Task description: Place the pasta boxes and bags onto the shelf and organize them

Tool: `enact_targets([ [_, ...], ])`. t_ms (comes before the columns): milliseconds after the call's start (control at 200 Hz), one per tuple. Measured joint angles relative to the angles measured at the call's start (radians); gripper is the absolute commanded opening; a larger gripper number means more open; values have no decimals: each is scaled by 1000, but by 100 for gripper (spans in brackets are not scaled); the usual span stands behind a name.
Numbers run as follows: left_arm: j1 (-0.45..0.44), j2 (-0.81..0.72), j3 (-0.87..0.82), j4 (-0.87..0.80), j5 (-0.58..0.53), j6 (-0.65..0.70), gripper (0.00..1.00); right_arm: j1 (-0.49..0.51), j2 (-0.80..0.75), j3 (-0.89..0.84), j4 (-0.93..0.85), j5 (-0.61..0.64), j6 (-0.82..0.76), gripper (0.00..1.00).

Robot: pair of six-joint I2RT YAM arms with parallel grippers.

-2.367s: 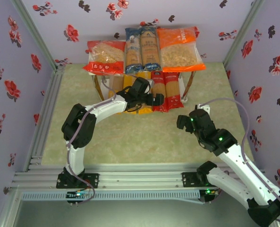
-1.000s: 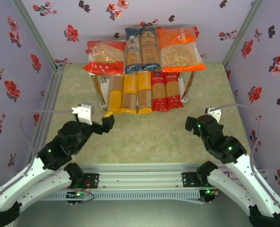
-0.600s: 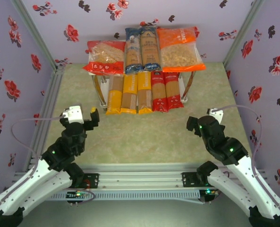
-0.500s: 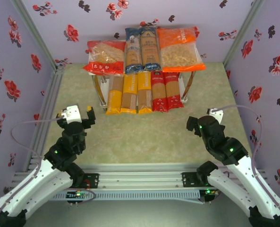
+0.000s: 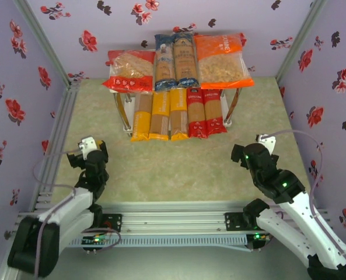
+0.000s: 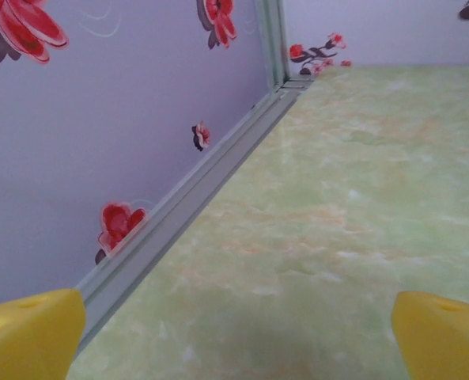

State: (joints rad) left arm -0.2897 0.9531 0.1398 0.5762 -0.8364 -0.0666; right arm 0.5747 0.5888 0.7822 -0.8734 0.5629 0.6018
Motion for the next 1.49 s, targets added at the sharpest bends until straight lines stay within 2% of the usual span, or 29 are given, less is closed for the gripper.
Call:
enact_targets([
  [245, 27, 398, 7, 403, 85, 91, 100, -1, 0, -1, -5, 58, -2, 99],
  [435, 27, 587, 89, 556, 195, 170, 100, -1, -37, -2, -23, 135, -13, 99],
  [720, 87, 591, 89, 618, 313, 173, 100, -1, -79, -50, 29, 199, -80, 99],
  [820, 168, 597, 96, 604, 396, 134, 100, -1, -79, -57, 72, 210, -111, 99],
  [865, 199, 598, 123, 546, 421, 116, 100, -1, -79, -60, 97, 215, -125, 99],
  [955, 220, 600, 192, 463, 471, 98, 100, -2, -79, -79, 161, 225, -154, 99],
  [1150, 221, 599, 180, 463, 528, 91, 100, -35, -43, -198, 426, 258, -302, 99],
  [1290, 221, 599, 171, 462, 534, 87, 100, -143, 54, -307, 661, 235, -430, 99],
  [1495, 221, 599, 171, 462, 535, 84, 100, -518, 305, -502, 1044, 17, -360, 99],
])
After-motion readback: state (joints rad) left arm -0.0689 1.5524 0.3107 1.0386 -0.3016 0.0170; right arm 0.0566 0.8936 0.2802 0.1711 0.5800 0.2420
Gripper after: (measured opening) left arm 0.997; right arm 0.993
